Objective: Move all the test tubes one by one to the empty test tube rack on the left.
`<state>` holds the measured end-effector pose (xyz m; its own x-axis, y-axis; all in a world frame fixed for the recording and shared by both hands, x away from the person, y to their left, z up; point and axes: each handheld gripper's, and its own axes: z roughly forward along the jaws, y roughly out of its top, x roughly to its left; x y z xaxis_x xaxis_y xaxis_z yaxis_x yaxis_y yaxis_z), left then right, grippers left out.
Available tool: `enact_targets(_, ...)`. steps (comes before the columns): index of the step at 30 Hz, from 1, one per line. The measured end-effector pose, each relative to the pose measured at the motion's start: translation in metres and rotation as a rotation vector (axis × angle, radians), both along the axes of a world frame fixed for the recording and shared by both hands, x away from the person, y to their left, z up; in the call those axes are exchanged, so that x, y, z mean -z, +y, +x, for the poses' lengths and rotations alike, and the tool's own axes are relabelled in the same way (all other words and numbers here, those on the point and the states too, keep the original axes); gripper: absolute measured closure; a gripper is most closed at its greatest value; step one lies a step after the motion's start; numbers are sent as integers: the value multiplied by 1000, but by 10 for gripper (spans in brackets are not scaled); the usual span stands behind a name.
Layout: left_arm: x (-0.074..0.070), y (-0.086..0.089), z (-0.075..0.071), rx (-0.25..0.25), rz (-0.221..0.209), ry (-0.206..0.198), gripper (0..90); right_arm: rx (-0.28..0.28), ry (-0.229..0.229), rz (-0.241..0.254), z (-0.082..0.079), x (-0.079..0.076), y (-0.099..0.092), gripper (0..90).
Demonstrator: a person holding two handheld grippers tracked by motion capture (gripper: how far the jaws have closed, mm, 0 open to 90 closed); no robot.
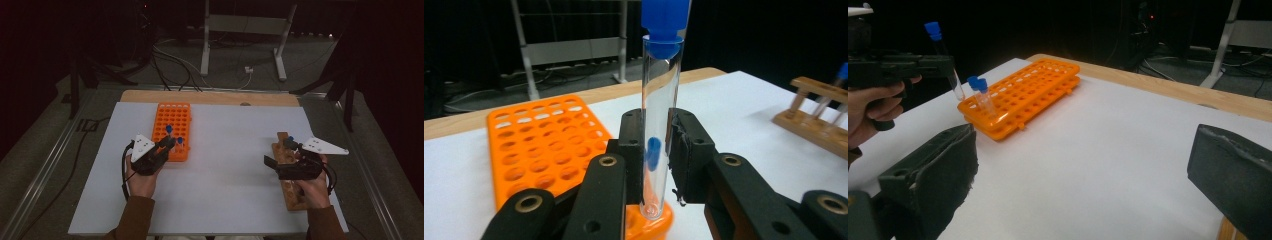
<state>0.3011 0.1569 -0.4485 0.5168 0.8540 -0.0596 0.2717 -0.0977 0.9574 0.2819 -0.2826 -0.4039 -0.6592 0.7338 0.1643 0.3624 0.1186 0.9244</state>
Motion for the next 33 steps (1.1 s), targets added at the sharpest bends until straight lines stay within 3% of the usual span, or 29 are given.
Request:
enact_targets(9,10,5,9,-63,39,2,780,-2,-2,0,0,0,0,0)
enact_targets(15,19,7,15,-93,37,20,780,-7,4,-1,-1,2,2,0)
enact_targets(33,46,4,23,-105,90,88,781,-13,2,-1,-1,2,2,0)
